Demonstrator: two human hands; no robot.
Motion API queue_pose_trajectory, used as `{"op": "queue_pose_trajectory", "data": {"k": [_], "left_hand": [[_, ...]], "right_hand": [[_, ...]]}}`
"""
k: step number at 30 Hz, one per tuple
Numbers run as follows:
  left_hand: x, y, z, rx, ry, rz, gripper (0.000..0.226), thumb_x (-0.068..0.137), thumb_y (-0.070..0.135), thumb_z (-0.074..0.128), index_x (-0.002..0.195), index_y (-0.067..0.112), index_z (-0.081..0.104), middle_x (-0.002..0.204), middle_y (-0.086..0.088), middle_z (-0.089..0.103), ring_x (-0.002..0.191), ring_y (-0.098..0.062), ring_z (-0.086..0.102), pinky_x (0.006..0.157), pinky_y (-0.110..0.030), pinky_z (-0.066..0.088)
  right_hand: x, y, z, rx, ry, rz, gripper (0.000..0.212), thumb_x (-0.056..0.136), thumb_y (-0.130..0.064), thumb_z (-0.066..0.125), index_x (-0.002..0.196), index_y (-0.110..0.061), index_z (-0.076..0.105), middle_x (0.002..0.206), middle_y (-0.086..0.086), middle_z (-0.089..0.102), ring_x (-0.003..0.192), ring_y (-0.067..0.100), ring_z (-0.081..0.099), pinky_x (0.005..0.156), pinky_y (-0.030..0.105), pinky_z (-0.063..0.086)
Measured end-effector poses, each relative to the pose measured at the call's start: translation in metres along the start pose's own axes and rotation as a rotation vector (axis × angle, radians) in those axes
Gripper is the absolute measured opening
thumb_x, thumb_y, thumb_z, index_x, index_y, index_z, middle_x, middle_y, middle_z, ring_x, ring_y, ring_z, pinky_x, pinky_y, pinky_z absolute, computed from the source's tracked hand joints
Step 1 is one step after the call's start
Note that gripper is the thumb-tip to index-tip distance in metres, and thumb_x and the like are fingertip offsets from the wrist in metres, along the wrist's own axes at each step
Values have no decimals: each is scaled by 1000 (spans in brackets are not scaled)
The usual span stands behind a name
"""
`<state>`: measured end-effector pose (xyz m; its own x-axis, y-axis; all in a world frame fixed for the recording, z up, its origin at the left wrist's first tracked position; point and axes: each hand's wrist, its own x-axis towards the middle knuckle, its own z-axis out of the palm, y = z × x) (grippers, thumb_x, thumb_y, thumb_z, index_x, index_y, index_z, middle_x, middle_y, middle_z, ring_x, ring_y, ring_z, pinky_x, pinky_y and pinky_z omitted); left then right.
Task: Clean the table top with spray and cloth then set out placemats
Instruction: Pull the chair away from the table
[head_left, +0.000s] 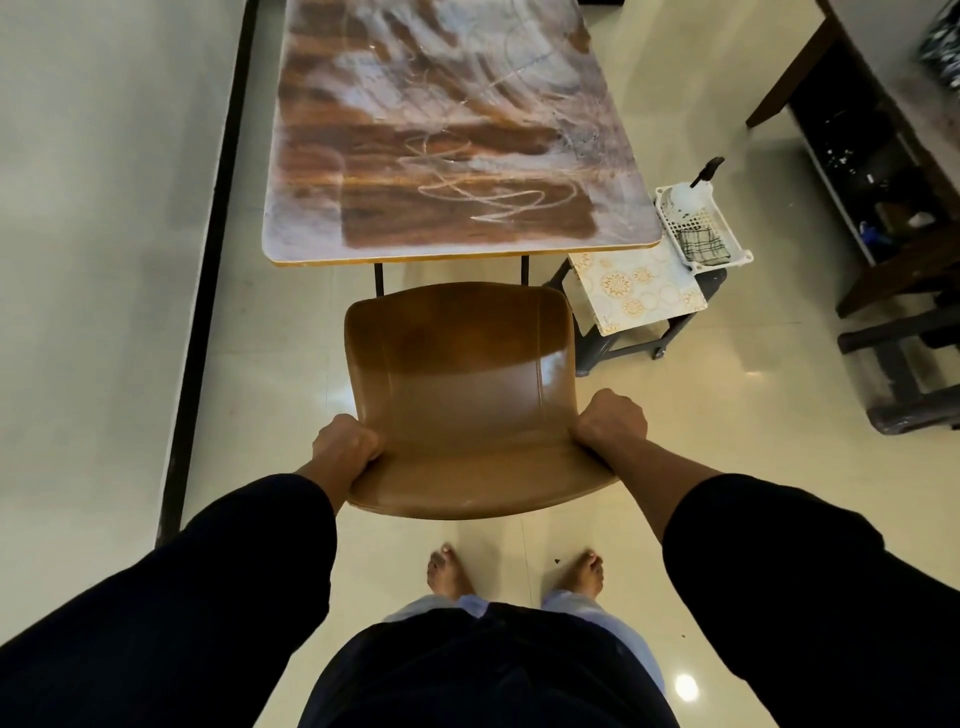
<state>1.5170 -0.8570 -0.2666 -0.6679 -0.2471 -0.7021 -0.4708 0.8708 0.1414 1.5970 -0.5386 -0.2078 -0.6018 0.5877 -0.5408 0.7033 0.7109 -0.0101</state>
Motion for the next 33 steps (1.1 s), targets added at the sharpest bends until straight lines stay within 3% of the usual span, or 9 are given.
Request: {"op": "queue_pose_trajectory", "data": {"k": [8,12,15,18,22,24,26,28,33], "left_hand": [[1,-4,-4,91,-36,26,29,103,31,65,120,8,64,107,-10,67,98,-31,67,92,-41,55],[-19,5,-9,174,-91,107,39,111,35,53,138,7,58,132,-15,67,122,-34,65,107,-44,49],[-38,6,-9,284,-126,221,43,108,41,50,141,15,58,135,-11,68,119,-32,67,104,-44,52],[-62,4,-2,346,-58,326,46,105,56,49,130,20,64,119,-5,72,99,-24,69,89,-39,54],[-111,0,12,347,93,430,57,97,79,41,98,27,67,101,2,72,102,-24,68,98,-46,46],[-141,-2,17,315,123,584,73,91,91,33,107,32,74,104,7,74,105,-18,65,103,-49,39],[-156,-7,18,422,44,746,89,84,97,34,142,36,62,137,8,70,128,-18,61,116,-51,35],[-155,-10,19,601,21,845,98,80,94,48,160,37,42,161,8,53,148,-20,49,124,-52,31],[-147,-7,34,638,232,905,60,94,24,65,153,32,54,142,5,70,124,-22,68,96,-39,56]], "right_hand": [[-6,-2,14,-10,-35,-11,10,100,-22,55,92,-16,57,77,1,52,82,23,59,72,34,48],[-12,-4,15,-36,-79,-58,10,99,-22,54,102,-16,61,85,2,59,82,22,60,71,34,48],[-20,-4,22,-62,-109,-111,28,92,-32,58,115,-17,66,100,5,62,88,25,63,81,40,56],[-38,-1,18,-178,-83,-274,46,92,-58,55,120,-22,64,112,4,63,109,30,60,101,49,43],[-69,20,7,-178,-203,-603,92,76,-99,36,134,-32,62,131,-5,65,123,23,58,109,51,37],[-75,35,6,-253,-245,-777,107,67,-104,37,149,-36,49,147,-8,57,134,22,52,115,51,34],[-72,45,8,-385,-182,-850,95,75,-90,55,153,-37,42,155,-7,51,142,24,46,119,51,29],[-68,46,13,-462,-36,-874,59,86,-53,70,140,-37,54,141,-6,61,131,24,55,111,46,36],[-72,43,19,-489,123,-894,40,83,-23,72,121,-33,66,116,-7,71,106,21,66,100,41,49]]}}
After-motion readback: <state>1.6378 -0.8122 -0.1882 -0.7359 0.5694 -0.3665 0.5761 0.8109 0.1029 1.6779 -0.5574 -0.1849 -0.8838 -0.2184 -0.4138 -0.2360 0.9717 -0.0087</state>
